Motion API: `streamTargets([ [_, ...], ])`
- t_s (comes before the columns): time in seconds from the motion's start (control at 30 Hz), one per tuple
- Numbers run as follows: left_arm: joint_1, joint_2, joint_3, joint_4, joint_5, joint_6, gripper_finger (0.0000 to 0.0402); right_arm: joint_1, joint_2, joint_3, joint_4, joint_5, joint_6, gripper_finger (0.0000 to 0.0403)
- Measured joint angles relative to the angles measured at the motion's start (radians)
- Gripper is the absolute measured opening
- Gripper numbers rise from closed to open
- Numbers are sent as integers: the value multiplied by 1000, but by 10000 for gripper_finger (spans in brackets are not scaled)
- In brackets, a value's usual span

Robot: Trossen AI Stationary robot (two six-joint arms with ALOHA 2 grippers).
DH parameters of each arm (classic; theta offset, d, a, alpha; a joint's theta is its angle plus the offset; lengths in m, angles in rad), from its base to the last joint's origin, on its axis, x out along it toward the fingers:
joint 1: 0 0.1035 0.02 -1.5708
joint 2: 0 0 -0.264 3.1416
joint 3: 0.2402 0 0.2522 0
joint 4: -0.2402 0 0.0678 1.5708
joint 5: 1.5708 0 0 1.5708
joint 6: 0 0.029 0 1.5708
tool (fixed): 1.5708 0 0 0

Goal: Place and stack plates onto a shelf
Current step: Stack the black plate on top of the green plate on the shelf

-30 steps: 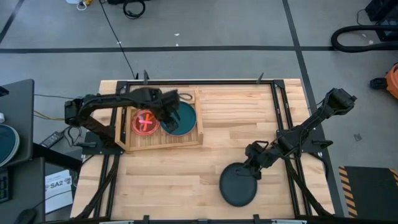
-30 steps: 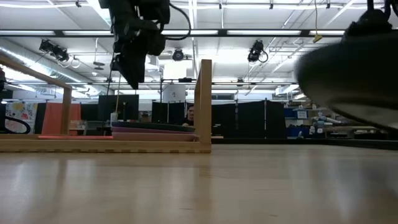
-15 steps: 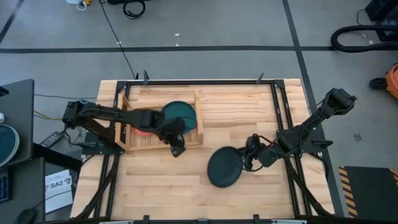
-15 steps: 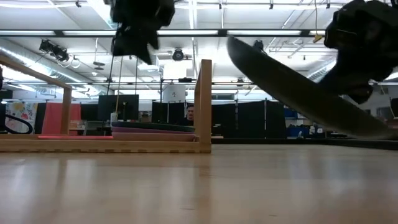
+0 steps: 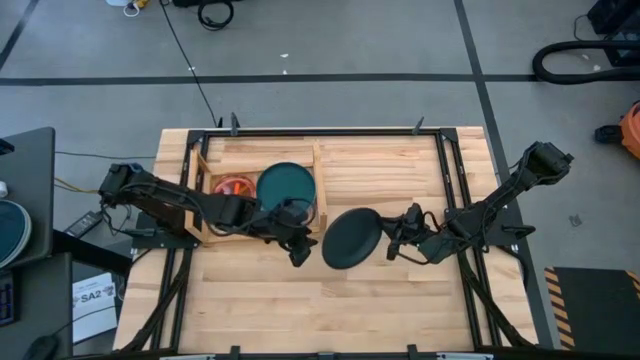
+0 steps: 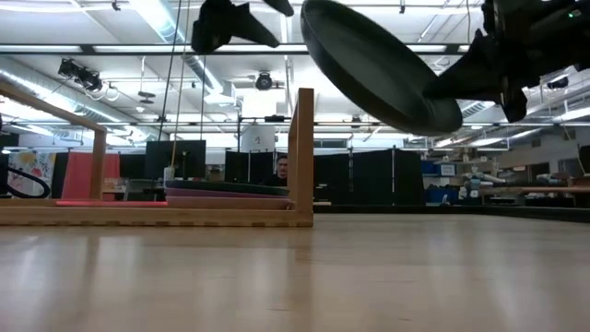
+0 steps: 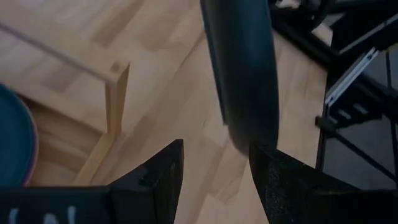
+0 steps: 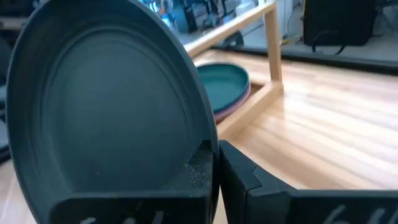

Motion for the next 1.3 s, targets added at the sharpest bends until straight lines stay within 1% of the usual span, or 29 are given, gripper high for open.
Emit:
streamTargets([
  [0.07, -10, 0, 0, 30, -29, 15, 188, -3, 0, 0, 24, 23, -16, 18],
  [0.23, -25, 0, 0, 115, -61, 26, 188, -22, 0, 0, 44, 55, -32, 18],
  [0.33, -29, 0, 0, 153, -105, 49, 188, -36, 0, 0, 59, 77, -32, 18],
  [0.47, -28, 0, 0, 172, -202, 89, 188, -53, 0, 0, 83, 109, -36, 18],
  [0.67, -25, 0, 0, 190, -366, 174, 188, -71, 0, 0, 168, 95, -81, 18],
  [0.73, -25, 0, 0, 191, -406, 200, 188, -74, 0, 0, 196, 95, -99, 18],
  [0.9, -27, 0, 0, 191, -463, 250, 184, -74, 0, 0, 228, 88, -114, 18],
  [1.03, -26, 0, 0, 190, -484, 294, 162, -74, 0, 0, 233, 62, -109, 21],
  [1.3, -25, 0, 0, 184, -486, 315, 92, -74, 0, 0, 233, 17, -107, 27],
])
